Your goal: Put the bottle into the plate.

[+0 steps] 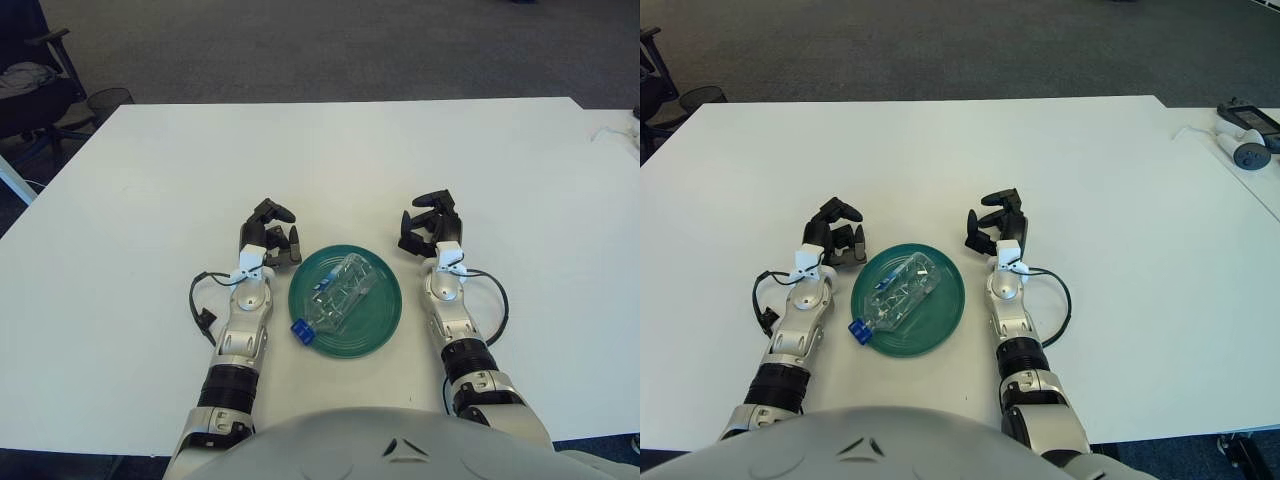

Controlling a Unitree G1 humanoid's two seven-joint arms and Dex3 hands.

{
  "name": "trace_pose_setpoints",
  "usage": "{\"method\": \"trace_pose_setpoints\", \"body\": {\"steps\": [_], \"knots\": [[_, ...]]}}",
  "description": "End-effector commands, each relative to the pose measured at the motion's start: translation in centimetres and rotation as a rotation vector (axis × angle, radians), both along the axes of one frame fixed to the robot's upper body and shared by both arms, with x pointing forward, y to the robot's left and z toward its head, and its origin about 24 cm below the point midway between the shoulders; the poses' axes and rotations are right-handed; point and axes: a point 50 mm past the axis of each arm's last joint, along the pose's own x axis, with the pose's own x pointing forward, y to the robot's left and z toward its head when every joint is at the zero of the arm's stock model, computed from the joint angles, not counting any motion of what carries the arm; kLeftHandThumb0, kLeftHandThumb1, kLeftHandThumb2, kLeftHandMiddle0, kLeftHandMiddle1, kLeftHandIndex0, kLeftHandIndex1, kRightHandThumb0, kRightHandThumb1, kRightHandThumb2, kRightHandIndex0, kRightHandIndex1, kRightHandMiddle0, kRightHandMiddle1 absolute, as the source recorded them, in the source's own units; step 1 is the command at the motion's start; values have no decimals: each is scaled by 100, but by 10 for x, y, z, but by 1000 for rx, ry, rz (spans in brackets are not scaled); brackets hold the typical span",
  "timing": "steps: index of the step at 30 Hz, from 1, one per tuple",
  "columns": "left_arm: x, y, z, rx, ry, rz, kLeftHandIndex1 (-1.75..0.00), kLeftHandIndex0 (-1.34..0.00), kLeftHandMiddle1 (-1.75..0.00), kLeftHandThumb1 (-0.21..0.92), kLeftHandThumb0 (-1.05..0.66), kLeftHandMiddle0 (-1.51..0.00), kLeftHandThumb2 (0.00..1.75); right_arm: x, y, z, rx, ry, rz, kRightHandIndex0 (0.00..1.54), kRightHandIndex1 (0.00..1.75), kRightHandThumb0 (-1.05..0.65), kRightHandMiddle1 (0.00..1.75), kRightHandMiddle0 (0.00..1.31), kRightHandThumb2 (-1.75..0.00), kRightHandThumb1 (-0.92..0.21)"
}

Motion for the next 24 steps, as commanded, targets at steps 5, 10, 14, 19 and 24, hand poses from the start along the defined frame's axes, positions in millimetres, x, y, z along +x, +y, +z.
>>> {"method": "trace_pose_setpoints", "body": {"steps": [5,10,14,19,24], "knots": [[-9,4,-17,9,98,1,-175,-73,-175,16,-53,-126,150,-17,-10,-25,-39,159,61,81,168,0,175,58,-158,-7],[-9,4,-17,12,98,-2,-175,-73,-175,16,-53,-126,150,-17,-13,-22,-56,161,97,80,170,0,175,58,-160,-6],[-9,4,-17,13,98,-4,-175,-73,-175,17,-53,-126,150,-17,-13,-18,-65,166,107,80,171,0,175,58,-160,-7],[-9,4,-17,12,100,-3,-175,-73,-175,17,-53,-126,150,-18,-13,-17,-75,178,102,79,172,0,175,58,-160,-7],[-8,4,-16,7,97,-4,-175,-72,-175,17,-52,-126,149,-19,-14,-15,-85,179,102,79,173,0,175,57,-159,-7]]}}
